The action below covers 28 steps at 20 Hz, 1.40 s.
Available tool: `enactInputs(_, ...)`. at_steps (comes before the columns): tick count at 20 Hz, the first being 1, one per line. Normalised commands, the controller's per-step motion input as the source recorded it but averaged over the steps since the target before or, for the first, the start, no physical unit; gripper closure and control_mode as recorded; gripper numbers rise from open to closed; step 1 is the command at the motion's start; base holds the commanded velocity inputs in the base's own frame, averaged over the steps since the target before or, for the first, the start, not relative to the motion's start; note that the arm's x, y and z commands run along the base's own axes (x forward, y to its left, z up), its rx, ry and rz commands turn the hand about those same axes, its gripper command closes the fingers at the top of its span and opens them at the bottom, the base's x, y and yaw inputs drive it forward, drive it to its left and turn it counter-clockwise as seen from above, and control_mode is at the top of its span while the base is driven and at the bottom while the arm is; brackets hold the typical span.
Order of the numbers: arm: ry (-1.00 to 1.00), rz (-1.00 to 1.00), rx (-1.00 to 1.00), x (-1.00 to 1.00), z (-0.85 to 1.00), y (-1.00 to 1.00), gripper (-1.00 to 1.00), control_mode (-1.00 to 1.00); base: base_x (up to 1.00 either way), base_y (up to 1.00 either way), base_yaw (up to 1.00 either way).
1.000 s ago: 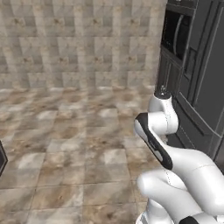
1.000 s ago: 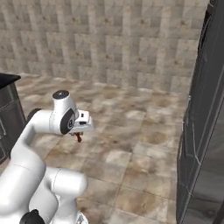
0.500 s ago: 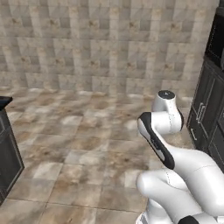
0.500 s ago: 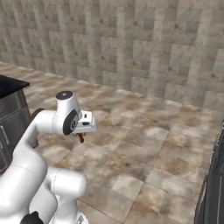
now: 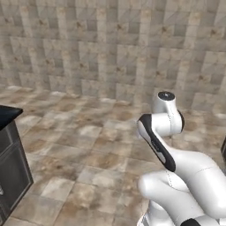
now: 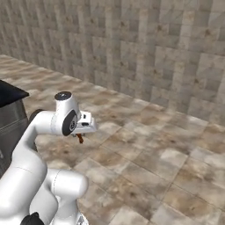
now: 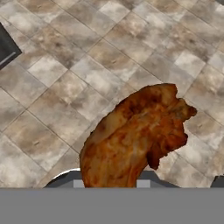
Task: Take the chicken drumsticks from the pan and place one on each plate on the dining counter.
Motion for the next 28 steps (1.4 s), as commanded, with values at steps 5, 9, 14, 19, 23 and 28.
enactInputs(5, 0.00, 0.00, 0.00, 0.00, 0.00, 0.00, 1.00, 1.00, 1.00, 0.01, 0.25)
enactInputs(9, 0.00, 0.00, 0.00, 0.00, 0.00, 0.00, 1.00, 1.00, 1.00, 0.03, 0.26)
enactInputs(14, 0.00, 0.00, 0.00, 0.00, 0.00, 0.00, 1.00, 1.00, 1.00, 0.02, 0.26)
enactInputs(19, 0.00, 0.00, 0.00, 0.00, 0.00, 0.00, 1.00, 1.00, 1.00, 0.02, 0.25)
enactInputs(23, 0.00, 0.00, 0.00, 0.00, 0.00, 0.00, 1.00, 1.00, 1.00, 0.00, 0.26)
enactInputs(28, 0.00, 0.00, 0.00, 0.00, 0.00, 0.00, 1.00, 1.00, 1.00, 0.00, 0.29)
